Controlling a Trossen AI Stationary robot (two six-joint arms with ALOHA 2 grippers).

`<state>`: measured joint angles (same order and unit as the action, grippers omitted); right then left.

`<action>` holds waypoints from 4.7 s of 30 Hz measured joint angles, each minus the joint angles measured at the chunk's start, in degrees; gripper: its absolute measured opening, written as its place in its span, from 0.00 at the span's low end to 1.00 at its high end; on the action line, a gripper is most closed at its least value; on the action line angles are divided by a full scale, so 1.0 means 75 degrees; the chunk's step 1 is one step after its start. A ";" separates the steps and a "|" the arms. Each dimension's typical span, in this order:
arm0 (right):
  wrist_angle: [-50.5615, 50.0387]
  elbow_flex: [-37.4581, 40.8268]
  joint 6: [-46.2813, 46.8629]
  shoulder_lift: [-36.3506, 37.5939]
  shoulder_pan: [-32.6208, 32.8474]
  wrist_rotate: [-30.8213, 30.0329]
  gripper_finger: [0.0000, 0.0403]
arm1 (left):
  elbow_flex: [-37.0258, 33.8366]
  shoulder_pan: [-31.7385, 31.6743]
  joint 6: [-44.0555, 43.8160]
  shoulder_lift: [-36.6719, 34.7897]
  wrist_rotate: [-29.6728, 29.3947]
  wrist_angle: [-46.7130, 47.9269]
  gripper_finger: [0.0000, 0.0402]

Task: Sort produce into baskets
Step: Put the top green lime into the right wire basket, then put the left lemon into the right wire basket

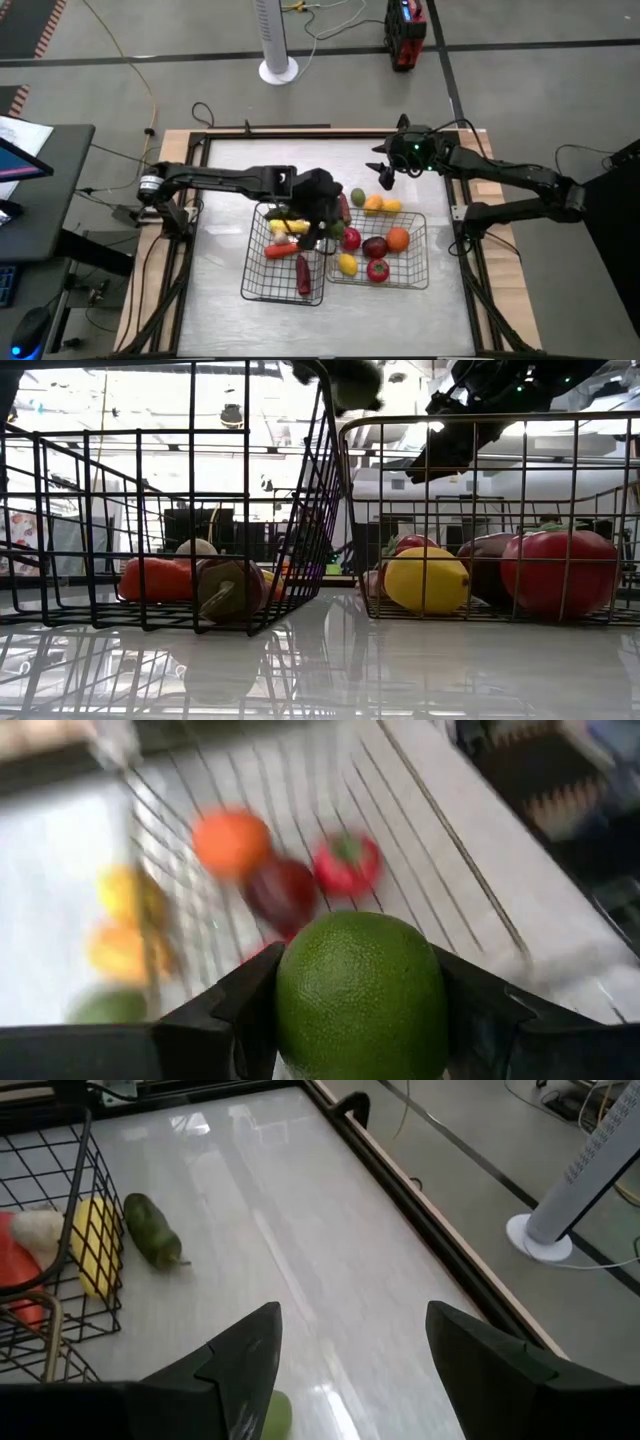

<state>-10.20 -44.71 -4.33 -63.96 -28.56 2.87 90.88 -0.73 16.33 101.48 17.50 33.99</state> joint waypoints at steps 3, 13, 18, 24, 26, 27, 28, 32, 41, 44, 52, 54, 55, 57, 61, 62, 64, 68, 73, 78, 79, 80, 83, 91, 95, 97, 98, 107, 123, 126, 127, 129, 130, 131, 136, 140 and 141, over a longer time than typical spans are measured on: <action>-0.0003 0.0000 -0.0004 0.0000 -0.0009 0.0000 0.68 | -0.0294 0.0003 -0.0136 0.0174 -0.0030 -0.0959 0.49; -0.0016 0.0000 -0.0025 0.0000 -0.0012 0.0005 0.68 | -0.0408 0.0025 -0.0723 0.1016 -0.0127 -0.2269 0.51; -0.0008 0.0000 -0.0025 -0.0003 -0.0017 0.0006 0.68 | -0.0406 0.0041 -0.0795 0.1121 -0.0260 -0.2424 0.63; -0.0029 0.0000 -0.0022 -0.0003 -0.0013 0.0006 0.68 | -0.0404 0.0037 -0.0741 0.1060 -0.0971 -0.2137 0.77; -0.0082 0.0000 -0.0022 -0.0003 -0.0003 0.0006 0.68 | -0.0406 0.0021 -0.0612 0.0977 -0.1016 -0.1958 0.78; -0.0121 0.0000 -0.0022 -0.0003 0.0000 0.0006 0.68 | -0.0444 0.0020 -0.0546 0.0853 -0.1044 -0.1874 0.78; -0.0162 0.0000 -0.0022 -0.0003 0.0006 0.0006 0.68 | -0.0582 0.0022 -0.0512 0.0708 -0.1072 -0.1872 0.77; -0.0205 0.0000 -0.0028 -0.0006 0.0000 0.0006 0.68 | -0.1602 0.0031 -0.0463 -0.0171 -0.1851 -0.2525 0.73; -0.0148 0.0000 -0.0094 -0.0120 0.0125 0.0007 0.68 | -0.4876 0.0052 -0.0775 -0.3373 -0.3324 -0.4753 0.66; -0.0082 0.0000 0.0019 -0.0458 0.0187 0.0006 0.68 | -0.5862 0.0150 -0.1025 -0.4389 -0.3807 -0.5153 0.66; -0.0607 0.0006 0.0192 -0.1514 0.0270 -0.0168 0.68 | -0.7686 0.0192 -0.1908 -0.6361 -0.4353 -0.5271 0.65; -0.0992 0.0006 0.0232 -0.1503 0.0398 -0.0130 0.68 | -0.8028 0.0192 -0.1931 -0.6724 -0.4491 -0.5306 0.65; -0.1068 0.0006 0.0278 -0.1459 0.0440 -0.0031 0.68 | -0.8192 0.0192 -0.1929 -0.6897 -0.4620 -0.5336 0.65; -0.1324 0.0006 0.0470 -0.1352 0.0503 0.0061 0.68 | -0.8475 0.0192 -0.1867 -0.7128 -0.4927 -0.5483 0.65; -0.2220 -0.0002 0.0721 -0.1254 0.0604 0.0035 0.69 | -0.8783 0.0185 -0.1825 -0.7527 -0.5205 -0.5604 0.65; -0.2449 0.0000 0.0775 -0.1256 0.0606 0.0030 0.69 | -0.8801 0.0187 -0.1827 -0.7575 -0.5226 -0.5494 0.65; -0.2867 0.0000 0.0871 -0.1256 0.0612 0.0030 0.69 | -0.8808 0.0192 -0.1838 -0.7634 -0.5228 -0.5364 0.65; -0.3128 0.0016 0.0981 -0.1256 0.0664 0.0008 0.69 | -0.8808 0.0192 -0.1727 -0.7634 -0.5222 -0.5330 0.65; -0.2961 0.0496 0.1003 -0.1246 0.0764 -0.0172 0.69 | -0.8808 0.0193 -0.1725 -0.7634 -0.5234 -0.5294 0.65; -0.2630 0.0869 0.0985 -0.1189 0.0567 -0.0151 0.69 | -0.8808 0.0195 -0.1725 -0.7634 -0.5237 -0.5294 0.65; -0.2615 0.0887 0.0957 -0.1147 0.0529 -0.0097 0.69 | -0.8808 0.0195 -0.1727 -0.7634 -0.5237 -0.5306 0.65; -0.2592 0.0902 0.0929 -0.1086 0.0527 -0.0064 0.69 | -0.8808 0.0193 -0.1728 -0.7634 -0.5237 -0.5322 0.65; -0.2226 0.0897 0.0949 -0.0699 0.0626 0.0008 0.69 | -0.8808 0.0195 -0.1731 -0.7634 -0.5240 -0.5325 0.65; -0.2559 0.0886 0.1357 0.0187 0.1085 -0.1178 0.69 | -0.8805 0.0192 -0.1737 -0.7634 -0.5331 -0.5526 0.65; -0.3033 0.0892 0.1507 0.0348 0.1035 -0.3065 0.69 | -0.8805 0.0192 -0.1690 -0.7634 -0.5336 -0.5596 0.65; -0.3037 0.0892 0.1610 0.0336 0.0974 -0.3606 0.69 | -0.8805 0.0192 -0.1675 -0.7634 -0.5339 -0.5663 0.65; -0.3026 0.0892 0.1638 0.0294 0.0930 -0.3765 0.69 | -0.8805 0.0192 -0.1675 -0.7634 -0.5339 -0.5682 0.65; -0.3854 0.0889 0.2064 -0.0604 0.1118 -0.3735 0.69 | -0.8805 0.0192 -0.1708 -0.7634 -0.5336 -0.5676 0.65; -0.3617 0.0886 0.3577 -0.1259 0.3000 -0.3795 0.69 | -0.8805 0.0189 -0.1640 -0.7634 -0.5374 -0.5669 0.65; -0.3608 0.0886 0.3716 -0.1253 0.3184 -0.3797 0.69 | -0.8805 0.0189 -0.1640 -0.7634 -0.5374 -0.5670 0.65; -0.3605 0.0886 0.3717 -0.1253 0.3208 -0.3797 0.69 | -0.8805 0.0189 -0.1640 -0.7634 -0.5375 -0.5669 0.65; -0.3589 0.0886 0.3715 -0.1253 0.3209 -0.3797 0.69 | -0.8805 0.0189 -0.1640 -0.7634 -0.5377 -0.5670 0.65; -0.3577 0.0886 0.3687 -0.1253 0.3204 -0.3799 0.69 | -0.8804 0.0189 -0.1640 -0.7634 -0.5377 -0.5670 0.65; -0.3557 0.0886 0.3610 -0.1253 0.3194 -0.3799 0.69 | -0.8803 0.0189 -0.1640 -0.7634 -0.5377 -0.5667 0.65; -0.3189 0.0886 0.3111 -0.1253 0.3300 -0.3490 0.69 | -0.8802 0.0187 -0.1640 -0.7634 -0.5377 -0.5664 0.65; -0.3113 0.0914 0.2917 -0.1253 0.3372 -0.3068 0.69 | -0.8802 0.0187 -0.1637 -0.7634 -0.5377 -0.5652 0.65; -0.3082 0.0953 0.2913 -0.1253 0.3371 -0.3000 0.69 | -0.8802 0.0187 -0.1637 -0.7634 -0.5377 -0.5647 0.65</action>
<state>-33.31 -37.56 17.52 -73.36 -3.27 -19.62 24.86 0.67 4.05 44.23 -22.83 -8.37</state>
